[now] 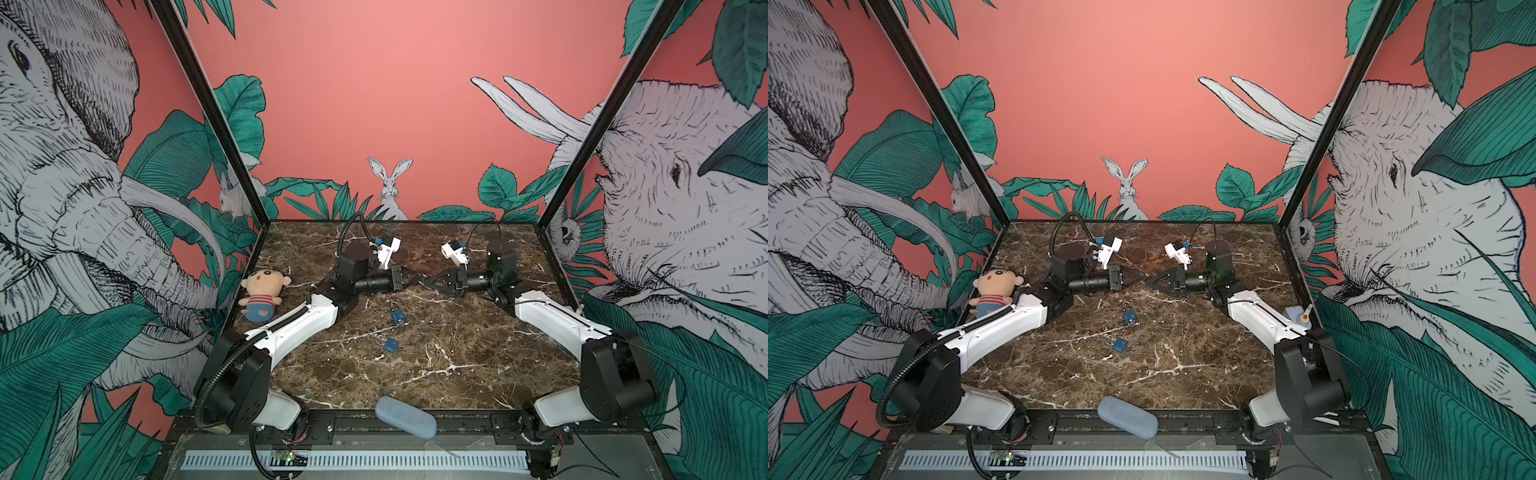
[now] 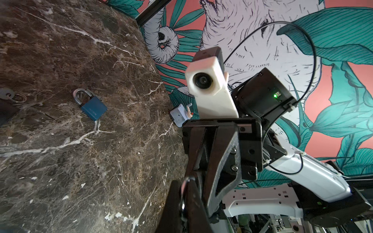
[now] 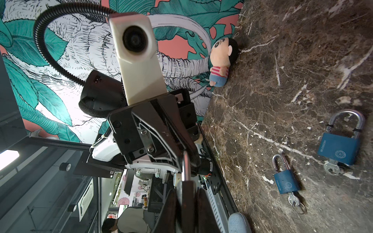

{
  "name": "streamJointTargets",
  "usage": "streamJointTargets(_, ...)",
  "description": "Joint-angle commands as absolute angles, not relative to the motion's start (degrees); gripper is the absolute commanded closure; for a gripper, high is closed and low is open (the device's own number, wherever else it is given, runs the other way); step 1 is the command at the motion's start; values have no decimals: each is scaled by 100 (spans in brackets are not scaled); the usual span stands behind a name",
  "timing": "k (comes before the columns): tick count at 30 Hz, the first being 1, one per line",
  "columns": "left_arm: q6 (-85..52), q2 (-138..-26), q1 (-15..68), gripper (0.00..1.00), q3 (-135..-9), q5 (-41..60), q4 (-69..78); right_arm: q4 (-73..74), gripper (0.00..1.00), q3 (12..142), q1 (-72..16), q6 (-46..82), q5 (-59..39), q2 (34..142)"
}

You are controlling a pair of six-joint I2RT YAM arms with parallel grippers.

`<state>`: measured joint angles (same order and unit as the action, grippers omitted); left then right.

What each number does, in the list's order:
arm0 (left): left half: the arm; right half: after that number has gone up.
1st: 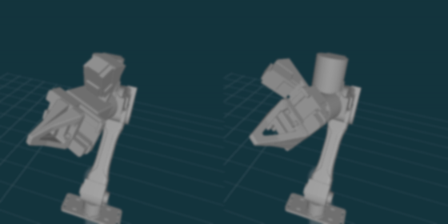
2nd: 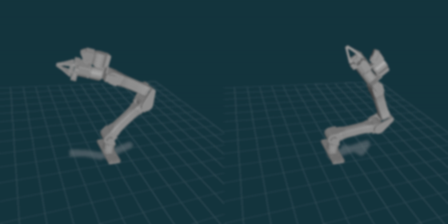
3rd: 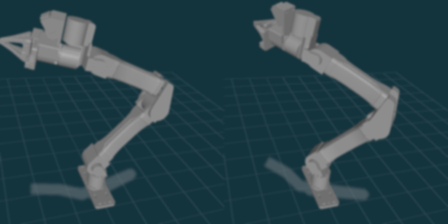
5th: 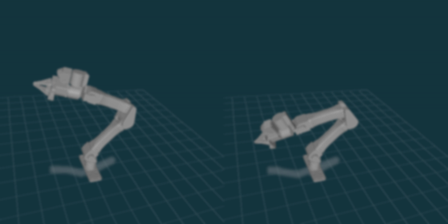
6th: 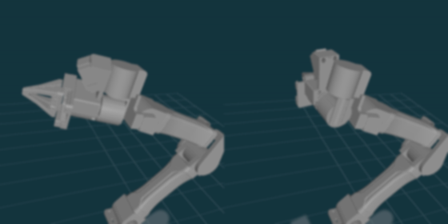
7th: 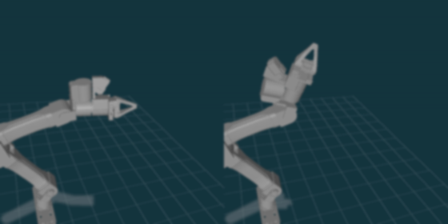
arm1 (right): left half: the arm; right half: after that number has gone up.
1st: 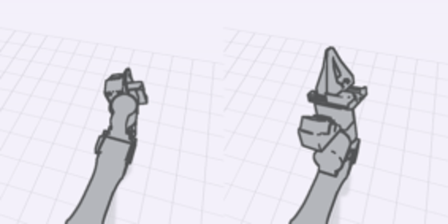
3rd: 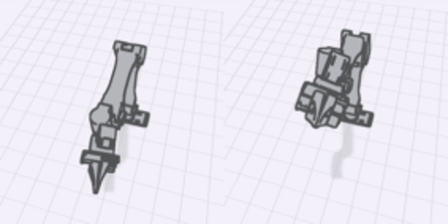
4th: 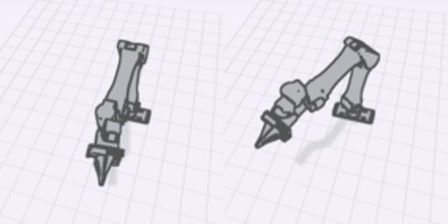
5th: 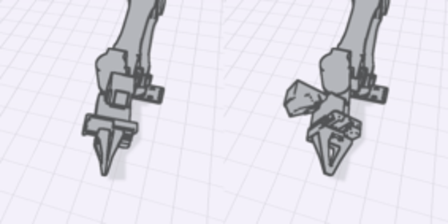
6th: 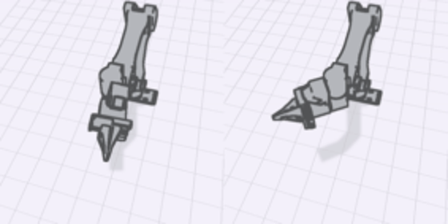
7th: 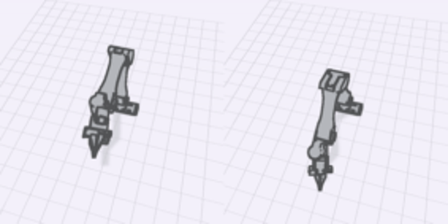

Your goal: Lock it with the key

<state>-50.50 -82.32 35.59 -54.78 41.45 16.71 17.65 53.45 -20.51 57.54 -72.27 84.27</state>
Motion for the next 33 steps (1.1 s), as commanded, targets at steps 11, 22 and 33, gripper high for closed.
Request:
streamJointTargets(11,-5089,-8582,4145,100,-5870,5100,1378,-206,100,6099,-2369,3163,-5799,8053)
streamJointTargets(22,-5413,-8703,3735,100,-6207,5388,2013,-57,100,5958,-2381,3279,-5856,7998)
streamJointTargets(33,-5572,-8613,3619,91,-6096,5200,2424,51,100,5950,-2458,3413,-5909,7998)
